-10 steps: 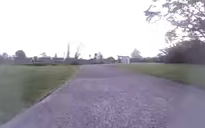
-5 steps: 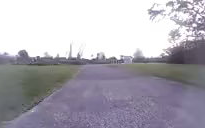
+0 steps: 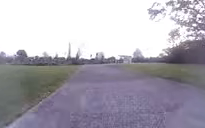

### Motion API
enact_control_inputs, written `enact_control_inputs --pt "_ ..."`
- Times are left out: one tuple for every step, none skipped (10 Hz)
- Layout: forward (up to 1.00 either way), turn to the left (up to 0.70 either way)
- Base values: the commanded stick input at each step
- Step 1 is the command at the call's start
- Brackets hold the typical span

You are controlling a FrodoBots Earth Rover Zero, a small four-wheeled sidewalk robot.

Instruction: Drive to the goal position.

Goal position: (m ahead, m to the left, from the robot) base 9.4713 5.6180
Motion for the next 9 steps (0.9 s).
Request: enact_control_inputs --pt "0.85 0.00" --pt "0.85 0.00" --pt "0.85 0.00" --pt "0.85 0.00" --pt "0.85 0.00" --pt "0.85 0.00" --pt "0.85 0.00" --pt "0.85 0.00" --pt "0.85 0.00"
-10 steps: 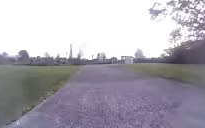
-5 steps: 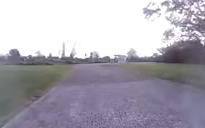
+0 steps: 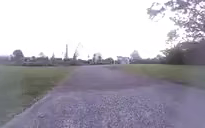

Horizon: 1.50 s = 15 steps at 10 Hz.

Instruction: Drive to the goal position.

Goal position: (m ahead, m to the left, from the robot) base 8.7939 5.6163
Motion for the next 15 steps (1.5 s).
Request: enact_control_inputs --pt "0.85 0.00" --pt "0.85 0.00" --pt "0.85 0.00" --pt "0.85 0.00" --pt "0.85 0.00" --pt "0.85 0.00" --pt "0.85 0.00" --pt "0.85 0.00" --pt "0.85 0.00" --pt "0.85 0.00" --pt "0.85 0.00" --pt "0.85 0.00" --pt "0.85 0.00" --pt "0.85 0.00" --pt "0.85 0.00"
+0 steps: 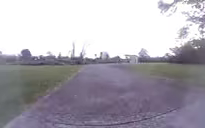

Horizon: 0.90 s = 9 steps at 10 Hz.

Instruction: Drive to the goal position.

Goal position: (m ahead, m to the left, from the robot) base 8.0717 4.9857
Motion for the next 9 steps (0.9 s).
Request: enact_control_inputs --pt "0.85 -0.11" --pt "0.85 -0.23" --pt "0.85 -0.34" --pt "0.85 -0.34" --pt "0.85 -0.34" --pt "0.85 0.00" --pt "0.85 0.00" --pt "0.85 0.00" --pt "0.85 0.00"
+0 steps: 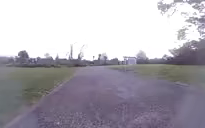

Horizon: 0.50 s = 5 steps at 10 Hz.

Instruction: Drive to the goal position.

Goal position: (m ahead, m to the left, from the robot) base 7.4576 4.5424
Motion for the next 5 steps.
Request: enact_control_inputs --pt "0.85 0.00" --pt "0.85 0.00" --pt "0.85 0.00" --pt "0.85 0.00" --pt "0.85 0.00"
